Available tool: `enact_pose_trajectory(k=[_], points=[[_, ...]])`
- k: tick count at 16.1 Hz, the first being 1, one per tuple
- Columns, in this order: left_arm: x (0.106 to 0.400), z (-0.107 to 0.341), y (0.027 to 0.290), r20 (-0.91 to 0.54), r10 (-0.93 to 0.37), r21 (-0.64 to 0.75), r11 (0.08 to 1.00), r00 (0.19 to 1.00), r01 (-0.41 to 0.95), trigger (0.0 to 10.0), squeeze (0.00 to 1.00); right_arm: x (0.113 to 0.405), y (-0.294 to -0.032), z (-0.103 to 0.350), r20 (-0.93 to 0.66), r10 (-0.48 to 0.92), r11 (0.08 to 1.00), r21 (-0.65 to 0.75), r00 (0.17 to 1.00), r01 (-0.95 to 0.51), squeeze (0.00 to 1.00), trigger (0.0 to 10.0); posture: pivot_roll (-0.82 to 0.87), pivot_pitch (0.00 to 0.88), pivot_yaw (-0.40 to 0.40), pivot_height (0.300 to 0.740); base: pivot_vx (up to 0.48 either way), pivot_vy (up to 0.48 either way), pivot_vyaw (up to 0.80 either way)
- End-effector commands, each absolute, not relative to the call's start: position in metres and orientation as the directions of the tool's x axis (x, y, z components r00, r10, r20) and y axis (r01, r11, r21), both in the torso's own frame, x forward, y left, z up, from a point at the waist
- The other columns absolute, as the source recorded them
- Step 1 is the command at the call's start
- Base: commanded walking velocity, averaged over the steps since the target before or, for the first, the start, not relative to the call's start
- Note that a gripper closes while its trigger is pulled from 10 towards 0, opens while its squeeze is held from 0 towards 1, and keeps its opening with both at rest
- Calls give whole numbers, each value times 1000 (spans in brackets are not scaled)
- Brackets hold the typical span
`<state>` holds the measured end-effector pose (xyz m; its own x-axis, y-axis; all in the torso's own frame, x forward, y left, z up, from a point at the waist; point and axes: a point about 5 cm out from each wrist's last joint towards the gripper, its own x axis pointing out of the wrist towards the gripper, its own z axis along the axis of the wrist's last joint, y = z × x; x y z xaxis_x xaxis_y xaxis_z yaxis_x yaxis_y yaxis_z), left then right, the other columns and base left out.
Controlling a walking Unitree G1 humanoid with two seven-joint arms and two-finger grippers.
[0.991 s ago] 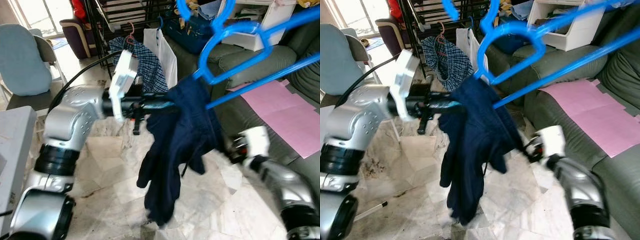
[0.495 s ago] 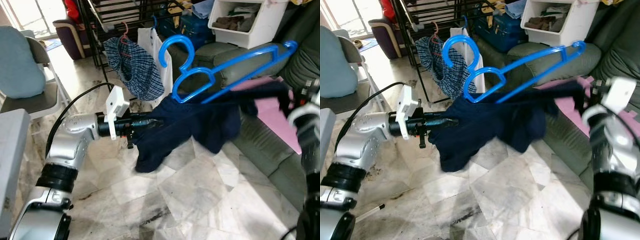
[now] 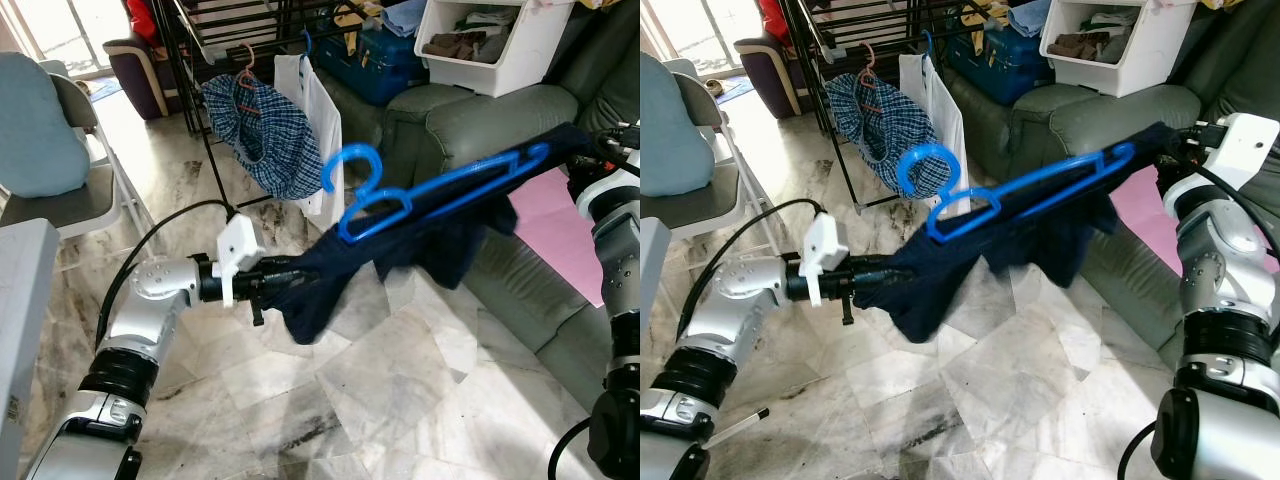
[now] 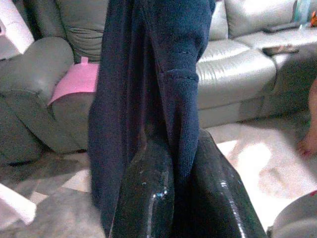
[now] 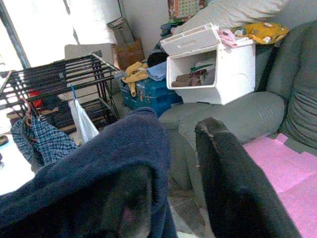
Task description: Hang hanger
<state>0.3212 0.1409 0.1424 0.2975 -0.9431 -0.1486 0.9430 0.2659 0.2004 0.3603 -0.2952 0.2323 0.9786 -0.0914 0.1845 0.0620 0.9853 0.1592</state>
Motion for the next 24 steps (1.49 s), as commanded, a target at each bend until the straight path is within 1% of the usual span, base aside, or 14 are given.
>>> enact_pose_trajectory(k=[1,4,5,7,8,9,11,13,17,18,19,20,22,24], points=[[315,118,160,-251,-906,164,306,340,938,0,0,353,-317,259,269,-211,970,180,940,166,0,0,-155,0,21,740,0,0,0],[317,99,165,-333,-842,196,378,424,905,0,0,354,-315,257,260,-201,971,179,944,157,0,0,-156,0,23,740,0,0,0],[318,97,164,-339,-836,203,383,431,901,0,0,354,-314,257,260,-197,972,174,945,155,0,0,-157,0,23,740,0,0,0],[324,90,161,-373,-777,242,446,507,862,0,0,356,-309,254,253,-181,975,175,950,139,0,0,-155,0,27,740,0,0,0],[325,89,160,-372,-769,245,459,520,854,0,0,356,-308,253,252,-176,976,174,952,134,0,0,-155,0,27,740,0,0,0],[328,86,150,-372,-746,255,489,552,834,0,0,359,-298,251,250,-143,982,158,958,105,0,0,-153,0,29,740,0,0,0],[329,80,128,-373,-744,235,502,554,832,0,0,363,-279,246,251,-69,992,118,965,40,0,0,-152,0,31,740,0,0,0],[324,70,105,-411,-761,200,462,501,864,0,0,367,-259,241,250,-7,996,87,968,-16,0,0,-154,0,31,740,0,0,0],[325,64,81,-441,-732,199,484,519,852,0,0,369,-230,231,233,99,993,44,967,-112,0,0,-153,0,35,740,0,0,0],[328,64,78,-439,-709,202,521,552,829,0,0,367,-220,227,218,143,988,21,965,-151,0,0,-151,0,39,740,0,0,0],[336,67,78,-419,-647,198,620,637,759,0,0,362,-205,216,167,232,973,-39,958,-229,0,0,-156,0,41,740,0,0,0],[339,69,81,-403,-615,203,662,678,721,0,0,359,-201,211,142,265,964,-76,954,-256,0,0,-156,0,41,740,0,0,0],[350,75,95,-357,-505,173,791,786,587,0,0,352,-198,198,79,295,951,-119,952,-285,0,0,-160,0,41,740,0,0,0],[355,77,108,-335,-424,139,861,842,489,0,0,347,-198,190,43,303,948,-118,952,-297,0,0,-160,0,40,740,0,0,0]])
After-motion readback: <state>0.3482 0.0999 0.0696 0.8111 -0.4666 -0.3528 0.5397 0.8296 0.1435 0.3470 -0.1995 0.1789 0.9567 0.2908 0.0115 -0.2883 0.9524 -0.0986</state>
